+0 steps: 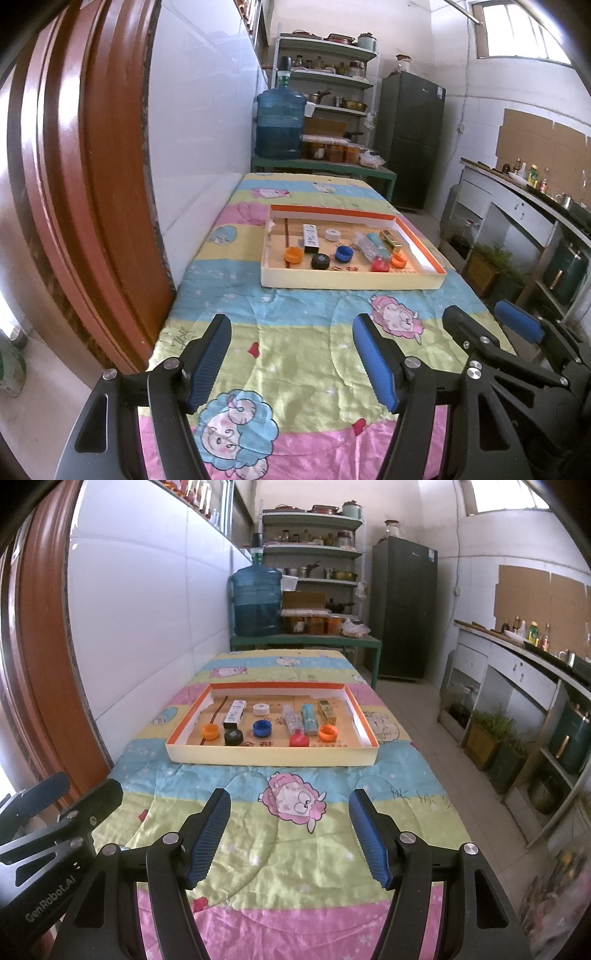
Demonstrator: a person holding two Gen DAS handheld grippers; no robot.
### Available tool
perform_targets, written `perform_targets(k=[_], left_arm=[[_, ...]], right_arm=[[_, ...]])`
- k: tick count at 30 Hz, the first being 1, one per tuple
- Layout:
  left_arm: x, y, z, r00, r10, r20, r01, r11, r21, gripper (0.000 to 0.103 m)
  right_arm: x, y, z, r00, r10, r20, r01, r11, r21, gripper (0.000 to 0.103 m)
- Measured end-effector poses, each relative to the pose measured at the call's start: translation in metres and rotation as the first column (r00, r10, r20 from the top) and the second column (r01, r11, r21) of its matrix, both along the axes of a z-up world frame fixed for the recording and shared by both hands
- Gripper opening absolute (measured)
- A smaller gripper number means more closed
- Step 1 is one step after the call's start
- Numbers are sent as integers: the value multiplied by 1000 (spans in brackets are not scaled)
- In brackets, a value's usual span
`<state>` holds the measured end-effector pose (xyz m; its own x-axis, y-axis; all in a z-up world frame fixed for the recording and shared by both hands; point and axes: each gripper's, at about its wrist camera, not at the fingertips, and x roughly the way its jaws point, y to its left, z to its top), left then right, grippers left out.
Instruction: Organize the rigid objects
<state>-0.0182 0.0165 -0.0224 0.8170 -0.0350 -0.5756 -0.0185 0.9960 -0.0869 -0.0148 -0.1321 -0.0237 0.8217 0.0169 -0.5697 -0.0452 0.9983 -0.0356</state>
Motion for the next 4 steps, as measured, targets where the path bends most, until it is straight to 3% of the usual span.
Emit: perform_targets(k=[4], left_arm=[[-3,-3,-5,1000,13,0,-13,1000,17,68]], right_arm=[[0,0,-1,1000,-1,-2,1,1000,1,68]])
